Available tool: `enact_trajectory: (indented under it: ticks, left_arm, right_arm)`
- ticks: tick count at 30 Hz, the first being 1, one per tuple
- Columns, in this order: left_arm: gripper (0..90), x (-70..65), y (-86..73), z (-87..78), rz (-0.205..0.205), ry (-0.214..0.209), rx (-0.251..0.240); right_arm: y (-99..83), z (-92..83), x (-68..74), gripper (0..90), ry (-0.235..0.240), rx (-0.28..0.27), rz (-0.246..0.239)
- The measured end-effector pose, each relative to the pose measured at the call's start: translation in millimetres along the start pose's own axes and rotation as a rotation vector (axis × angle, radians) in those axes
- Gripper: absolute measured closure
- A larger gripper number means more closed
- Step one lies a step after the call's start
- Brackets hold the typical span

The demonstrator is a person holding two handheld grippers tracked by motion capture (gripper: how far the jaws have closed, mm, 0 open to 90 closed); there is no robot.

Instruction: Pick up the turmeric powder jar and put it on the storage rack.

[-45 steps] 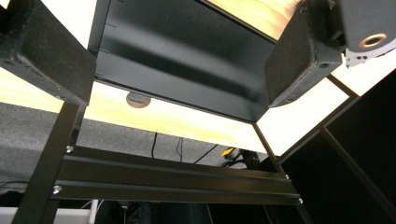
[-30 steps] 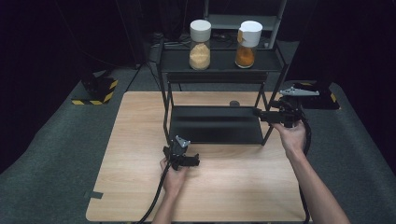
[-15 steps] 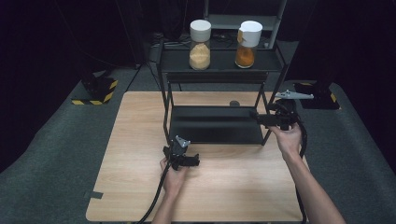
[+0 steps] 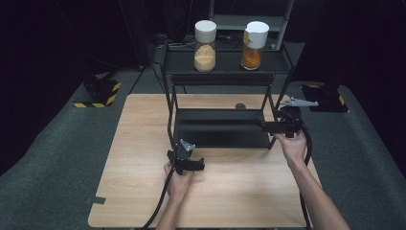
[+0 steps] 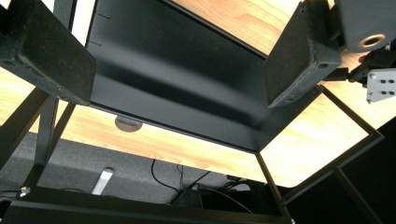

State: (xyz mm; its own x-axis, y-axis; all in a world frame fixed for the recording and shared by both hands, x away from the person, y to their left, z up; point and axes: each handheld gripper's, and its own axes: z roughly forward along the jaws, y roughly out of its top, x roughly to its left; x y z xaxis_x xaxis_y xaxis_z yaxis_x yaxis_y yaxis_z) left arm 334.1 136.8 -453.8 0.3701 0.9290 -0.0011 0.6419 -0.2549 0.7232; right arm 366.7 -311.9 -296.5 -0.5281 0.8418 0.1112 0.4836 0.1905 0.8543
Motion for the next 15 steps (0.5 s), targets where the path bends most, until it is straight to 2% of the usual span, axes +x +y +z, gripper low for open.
enact_trajectory:
  ticks: [15]
  left_arm:
    - [1.6, 0.0, 0.0, 0.0, 0.0, 0.0, 0.0]
  right_arm:
    - [-15.1, 4.9, 1.3, 8.9, -0.009, -0.007, 0.006]
